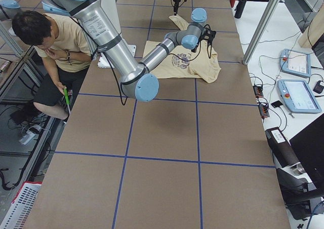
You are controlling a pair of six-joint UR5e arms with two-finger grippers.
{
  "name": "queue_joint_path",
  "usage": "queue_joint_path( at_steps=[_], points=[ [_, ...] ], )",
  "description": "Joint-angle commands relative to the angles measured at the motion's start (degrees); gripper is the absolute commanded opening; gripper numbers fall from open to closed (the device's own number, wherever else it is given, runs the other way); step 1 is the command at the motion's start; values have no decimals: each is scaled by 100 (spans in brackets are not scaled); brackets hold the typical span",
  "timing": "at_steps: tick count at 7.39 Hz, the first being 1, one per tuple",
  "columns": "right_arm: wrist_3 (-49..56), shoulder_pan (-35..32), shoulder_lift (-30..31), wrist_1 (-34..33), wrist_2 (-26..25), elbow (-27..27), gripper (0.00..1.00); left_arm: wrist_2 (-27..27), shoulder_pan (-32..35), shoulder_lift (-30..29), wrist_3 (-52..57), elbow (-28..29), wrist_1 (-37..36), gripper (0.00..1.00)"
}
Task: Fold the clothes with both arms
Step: 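Raise the right gripper away while the left gripper approaches the other cuff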
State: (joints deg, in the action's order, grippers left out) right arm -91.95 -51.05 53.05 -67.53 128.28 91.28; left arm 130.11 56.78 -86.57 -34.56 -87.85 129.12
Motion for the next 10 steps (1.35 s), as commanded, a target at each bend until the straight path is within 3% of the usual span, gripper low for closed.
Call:
queue_joint_path(
  at_steps=[1,6,9,10],
  points=[
    [735,-379,992,-67,215,660,98,5,0,0,2,22,16,52],
    [863,-344,1085,-67,110,707,98,-4,0,-9,10,136,34,50],
    [872,-309,1093,-67,13,768,98,5,0,-9,2,119,34,0],
    [872,-335,1172,-76,22,821,98,-12,17,-9,10,75,43,0]
  ],
)
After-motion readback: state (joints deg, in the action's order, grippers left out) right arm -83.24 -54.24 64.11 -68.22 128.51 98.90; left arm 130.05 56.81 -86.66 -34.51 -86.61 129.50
